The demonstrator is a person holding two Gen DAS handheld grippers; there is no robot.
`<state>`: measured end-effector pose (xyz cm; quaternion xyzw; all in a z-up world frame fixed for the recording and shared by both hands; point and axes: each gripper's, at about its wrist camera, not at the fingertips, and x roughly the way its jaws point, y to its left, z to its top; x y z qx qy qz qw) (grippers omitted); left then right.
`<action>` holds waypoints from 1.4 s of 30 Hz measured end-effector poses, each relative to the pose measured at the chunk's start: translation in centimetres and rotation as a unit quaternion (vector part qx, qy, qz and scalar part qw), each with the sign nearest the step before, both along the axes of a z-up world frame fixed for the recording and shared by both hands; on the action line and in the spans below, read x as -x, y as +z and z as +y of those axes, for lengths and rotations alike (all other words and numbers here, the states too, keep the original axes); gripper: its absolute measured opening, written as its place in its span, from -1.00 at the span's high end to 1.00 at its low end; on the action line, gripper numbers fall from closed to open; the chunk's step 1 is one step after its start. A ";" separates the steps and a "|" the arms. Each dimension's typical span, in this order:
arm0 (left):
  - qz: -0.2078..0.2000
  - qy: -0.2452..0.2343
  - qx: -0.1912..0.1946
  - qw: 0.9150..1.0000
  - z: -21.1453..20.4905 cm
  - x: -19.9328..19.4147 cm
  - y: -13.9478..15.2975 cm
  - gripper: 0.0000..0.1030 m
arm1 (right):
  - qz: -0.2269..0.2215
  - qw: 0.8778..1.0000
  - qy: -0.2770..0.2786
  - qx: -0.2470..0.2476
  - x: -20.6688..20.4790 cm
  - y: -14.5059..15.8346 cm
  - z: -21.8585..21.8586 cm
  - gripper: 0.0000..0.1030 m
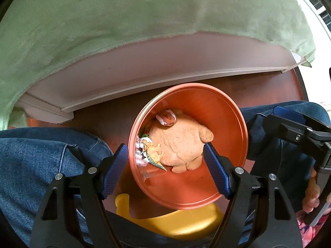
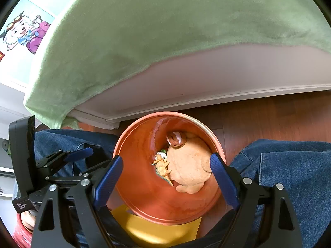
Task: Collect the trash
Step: 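Grasp the pink cylindrical cup with the left gripper, then grasp the wooden block with the right gripper while the left gripper holds the cup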
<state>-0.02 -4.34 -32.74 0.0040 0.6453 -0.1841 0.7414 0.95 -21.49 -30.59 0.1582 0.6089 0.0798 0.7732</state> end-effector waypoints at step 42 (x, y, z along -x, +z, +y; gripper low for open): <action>-0.288 0.079 0.027 0.954 -5.8 -24.9 18.5 0.07 | -0.222 0.974 -0.032 0.039 2.1 11.4 -3.9 -0.75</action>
